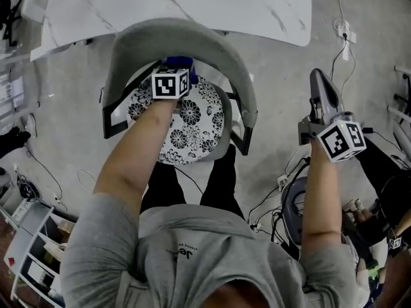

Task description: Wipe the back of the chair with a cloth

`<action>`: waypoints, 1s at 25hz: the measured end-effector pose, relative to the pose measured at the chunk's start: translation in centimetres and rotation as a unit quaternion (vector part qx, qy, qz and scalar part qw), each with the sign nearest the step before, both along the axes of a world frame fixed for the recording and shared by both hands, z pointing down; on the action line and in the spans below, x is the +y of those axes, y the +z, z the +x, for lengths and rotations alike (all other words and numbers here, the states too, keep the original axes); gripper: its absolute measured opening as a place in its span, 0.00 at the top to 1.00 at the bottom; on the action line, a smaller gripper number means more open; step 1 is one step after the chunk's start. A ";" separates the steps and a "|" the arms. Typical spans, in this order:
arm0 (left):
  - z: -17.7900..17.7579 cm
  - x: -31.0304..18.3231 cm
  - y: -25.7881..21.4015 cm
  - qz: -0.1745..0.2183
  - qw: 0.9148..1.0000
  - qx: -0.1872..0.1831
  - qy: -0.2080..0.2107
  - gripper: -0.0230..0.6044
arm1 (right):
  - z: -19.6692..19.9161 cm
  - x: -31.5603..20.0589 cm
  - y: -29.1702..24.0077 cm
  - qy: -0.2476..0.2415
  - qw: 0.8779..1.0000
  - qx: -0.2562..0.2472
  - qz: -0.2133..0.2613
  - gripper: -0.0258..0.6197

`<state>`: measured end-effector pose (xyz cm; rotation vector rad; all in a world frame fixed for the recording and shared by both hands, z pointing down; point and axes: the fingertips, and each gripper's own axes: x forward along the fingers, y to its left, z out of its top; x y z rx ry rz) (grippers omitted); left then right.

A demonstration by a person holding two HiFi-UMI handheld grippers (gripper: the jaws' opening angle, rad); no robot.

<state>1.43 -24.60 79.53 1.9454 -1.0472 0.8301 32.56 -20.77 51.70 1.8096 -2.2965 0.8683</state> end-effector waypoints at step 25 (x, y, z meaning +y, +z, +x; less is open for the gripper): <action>10.0 14.3 -6.0 0.039 0.952 0.017 0.304 0.68 | 0.6 7.6 -3.8 0.004 1.000 -0.006 0.017 0.96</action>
